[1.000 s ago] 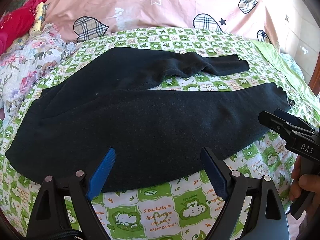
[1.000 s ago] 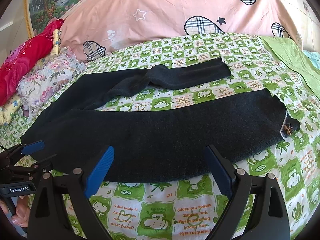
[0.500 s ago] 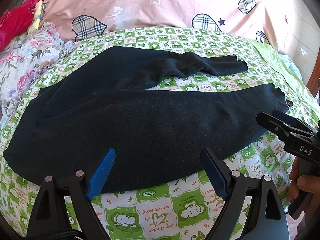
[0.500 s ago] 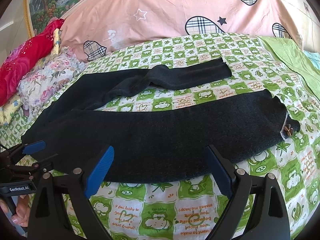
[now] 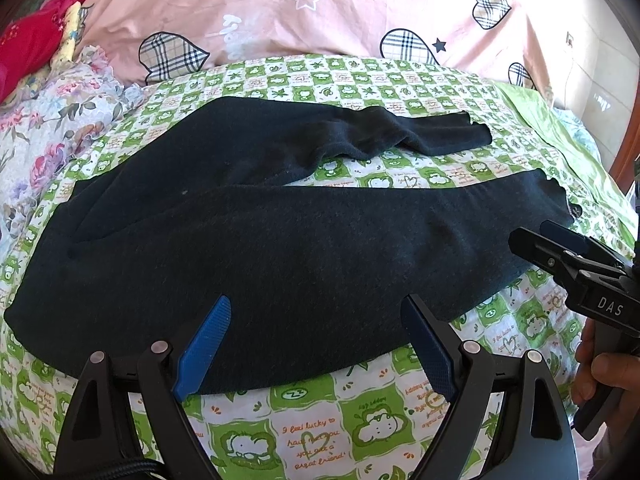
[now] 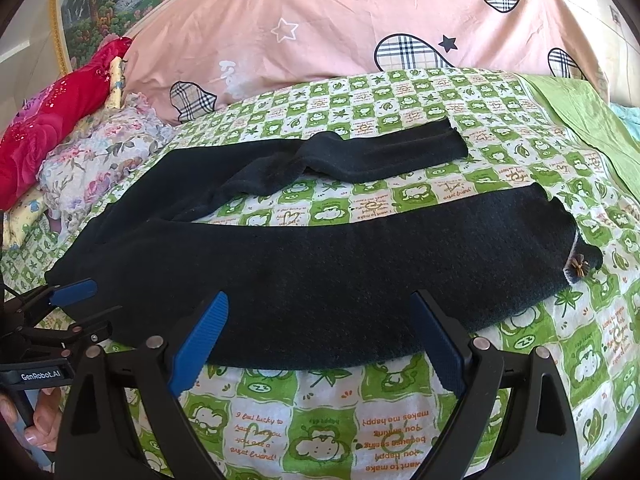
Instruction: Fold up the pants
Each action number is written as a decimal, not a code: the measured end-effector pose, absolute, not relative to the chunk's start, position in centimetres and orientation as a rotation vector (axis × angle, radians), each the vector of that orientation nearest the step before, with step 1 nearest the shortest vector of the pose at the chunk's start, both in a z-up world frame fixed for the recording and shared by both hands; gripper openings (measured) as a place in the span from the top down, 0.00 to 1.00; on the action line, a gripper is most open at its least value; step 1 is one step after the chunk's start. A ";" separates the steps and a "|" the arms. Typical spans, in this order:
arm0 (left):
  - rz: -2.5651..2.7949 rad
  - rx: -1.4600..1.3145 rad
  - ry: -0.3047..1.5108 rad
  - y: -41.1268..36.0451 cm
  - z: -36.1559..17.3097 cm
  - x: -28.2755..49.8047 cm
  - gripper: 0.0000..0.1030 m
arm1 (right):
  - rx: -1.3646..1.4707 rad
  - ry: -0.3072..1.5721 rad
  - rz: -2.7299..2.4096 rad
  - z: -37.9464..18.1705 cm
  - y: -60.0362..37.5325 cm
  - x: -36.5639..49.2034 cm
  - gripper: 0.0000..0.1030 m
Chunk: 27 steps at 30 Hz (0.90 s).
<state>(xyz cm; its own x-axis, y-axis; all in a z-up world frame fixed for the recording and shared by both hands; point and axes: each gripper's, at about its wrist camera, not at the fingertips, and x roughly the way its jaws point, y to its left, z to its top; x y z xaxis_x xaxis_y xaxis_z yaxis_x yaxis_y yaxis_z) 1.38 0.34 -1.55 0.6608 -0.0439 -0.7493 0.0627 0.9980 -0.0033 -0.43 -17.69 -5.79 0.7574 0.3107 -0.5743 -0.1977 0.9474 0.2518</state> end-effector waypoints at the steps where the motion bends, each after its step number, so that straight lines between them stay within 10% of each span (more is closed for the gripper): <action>1: -0.065 0.026 0.847 0.2 -1.5 1.4 0.15 | 0.179 0.660 0.280 -5.7 -17.7 -0.4 0.11; 27: -0.125 0.056 0.863 0.4 -0.1 4.7 0.15 | 0.176 0.706 0.283 -4.1 -19.9 3.1 0.11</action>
